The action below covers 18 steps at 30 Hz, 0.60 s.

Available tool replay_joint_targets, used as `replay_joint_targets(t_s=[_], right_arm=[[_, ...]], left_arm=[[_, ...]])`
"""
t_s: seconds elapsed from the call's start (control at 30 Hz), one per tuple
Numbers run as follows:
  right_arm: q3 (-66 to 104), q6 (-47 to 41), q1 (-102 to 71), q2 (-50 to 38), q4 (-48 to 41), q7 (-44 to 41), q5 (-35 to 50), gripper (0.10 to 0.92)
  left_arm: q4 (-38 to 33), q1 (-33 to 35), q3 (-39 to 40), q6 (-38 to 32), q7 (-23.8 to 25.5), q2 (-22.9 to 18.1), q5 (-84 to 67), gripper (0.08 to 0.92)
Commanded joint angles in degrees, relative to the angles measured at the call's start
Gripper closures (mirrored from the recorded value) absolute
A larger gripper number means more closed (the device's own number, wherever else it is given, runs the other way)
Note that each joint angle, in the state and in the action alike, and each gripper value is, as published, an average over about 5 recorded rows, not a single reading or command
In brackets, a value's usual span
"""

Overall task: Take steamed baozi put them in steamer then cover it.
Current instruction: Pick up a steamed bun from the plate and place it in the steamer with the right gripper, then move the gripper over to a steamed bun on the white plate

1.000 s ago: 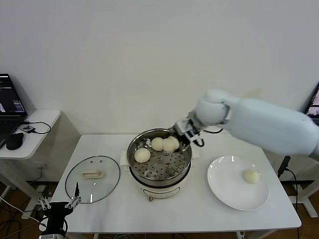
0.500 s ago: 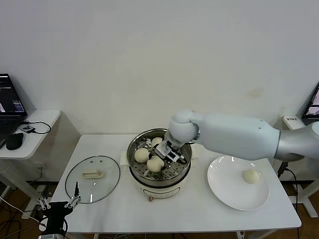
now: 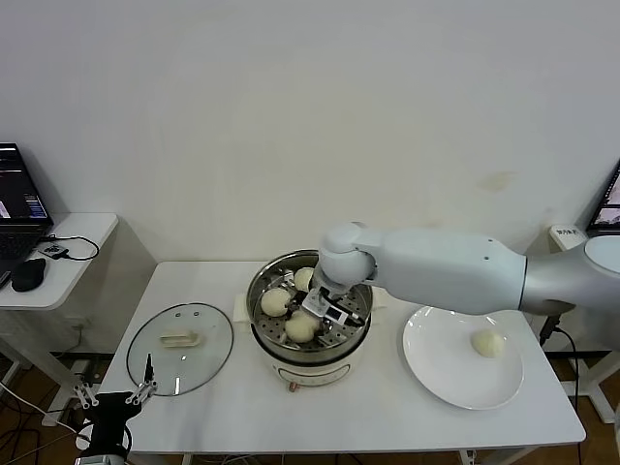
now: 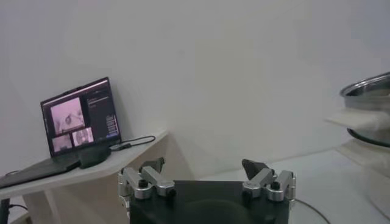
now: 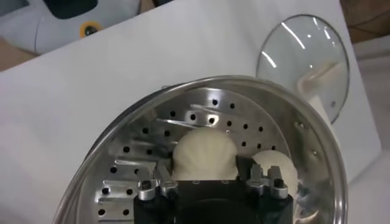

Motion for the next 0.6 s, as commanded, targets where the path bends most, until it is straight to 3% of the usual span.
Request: replay_joint_targets(t_s=[0.03,0.33,0.6], right_arm=[[1.43,1.38,1.10,-1.72,1.36,1.30,-0.21,0.249],[7.42,-2.17,5.79,-11.64,4.33,-0.50,6.95,0.203],[9.45,-15.42,8.05,-27.64,7.45,-4.51,12.58,0.203]], left_arm=[[0.16,-0.03,0.03,0.03,0.05,0.18,0.02,0.177],[0.40,-0.06,-0.28,0.01,0.10,0.85,-0.08,0.177],[0.82,-0.48,-0.04,-0.02,0.20,1.64,-0.27,0.177]])
